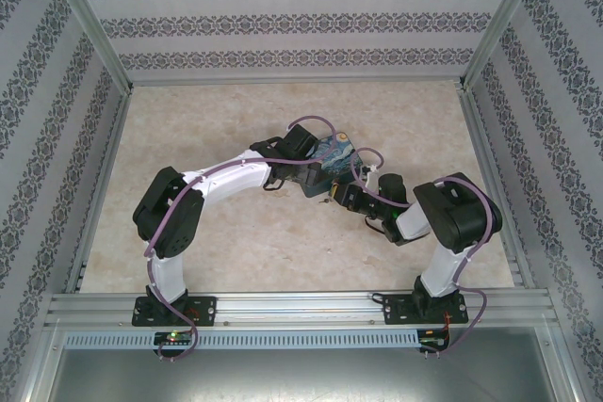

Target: Unlock the padlock with the key

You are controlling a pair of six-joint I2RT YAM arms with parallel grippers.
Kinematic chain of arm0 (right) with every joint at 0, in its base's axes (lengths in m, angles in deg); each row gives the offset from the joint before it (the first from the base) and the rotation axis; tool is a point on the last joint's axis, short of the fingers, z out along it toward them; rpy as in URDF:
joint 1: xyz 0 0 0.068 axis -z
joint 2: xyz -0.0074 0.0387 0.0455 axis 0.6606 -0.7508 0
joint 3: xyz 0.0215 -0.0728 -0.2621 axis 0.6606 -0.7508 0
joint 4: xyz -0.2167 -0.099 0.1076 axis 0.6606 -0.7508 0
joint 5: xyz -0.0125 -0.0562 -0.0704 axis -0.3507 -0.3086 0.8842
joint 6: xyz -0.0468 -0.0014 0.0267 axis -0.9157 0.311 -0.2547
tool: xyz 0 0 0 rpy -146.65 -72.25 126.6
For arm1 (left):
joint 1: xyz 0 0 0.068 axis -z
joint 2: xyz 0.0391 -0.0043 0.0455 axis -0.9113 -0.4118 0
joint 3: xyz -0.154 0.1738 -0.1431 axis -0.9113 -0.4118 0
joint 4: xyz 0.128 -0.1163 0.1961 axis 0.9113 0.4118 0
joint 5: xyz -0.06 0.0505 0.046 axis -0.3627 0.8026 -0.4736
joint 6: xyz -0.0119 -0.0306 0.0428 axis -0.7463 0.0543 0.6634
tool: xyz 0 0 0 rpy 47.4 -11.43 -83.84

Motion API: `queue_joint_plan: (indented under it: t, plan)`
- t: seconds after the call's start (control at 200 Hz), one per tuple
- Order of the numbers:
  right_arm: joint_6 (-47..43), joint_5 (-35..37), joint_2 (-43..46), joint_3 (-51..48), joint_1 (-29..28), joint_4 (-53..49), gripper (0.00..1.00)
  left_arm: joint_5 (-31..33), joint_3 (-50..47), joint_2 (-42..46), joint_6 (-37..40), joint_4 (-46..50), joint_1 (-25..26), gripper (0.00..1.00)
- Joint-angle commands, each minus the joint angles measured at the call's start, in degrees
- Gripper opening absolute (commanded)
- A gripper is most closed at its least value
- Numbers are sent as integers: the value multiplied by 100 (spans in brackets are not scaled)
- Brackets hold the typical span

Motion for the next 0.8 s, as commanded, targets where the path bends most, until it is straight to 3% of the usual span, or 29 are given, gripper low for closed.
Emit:
queue_joint_plan:
  t: [0.0,0.64,0.794]
  plan:
    - [169,-9,-353,-200,-174,-473,32,17,-286,-429,58,728,8,95]
    - [381,87,-489,-210,-143,-150,0,29,-322,-356,38,696,3,96]
    - [467,-78,-496,-183,-103,-133,0,69,-397,171,29,697,-80,96]
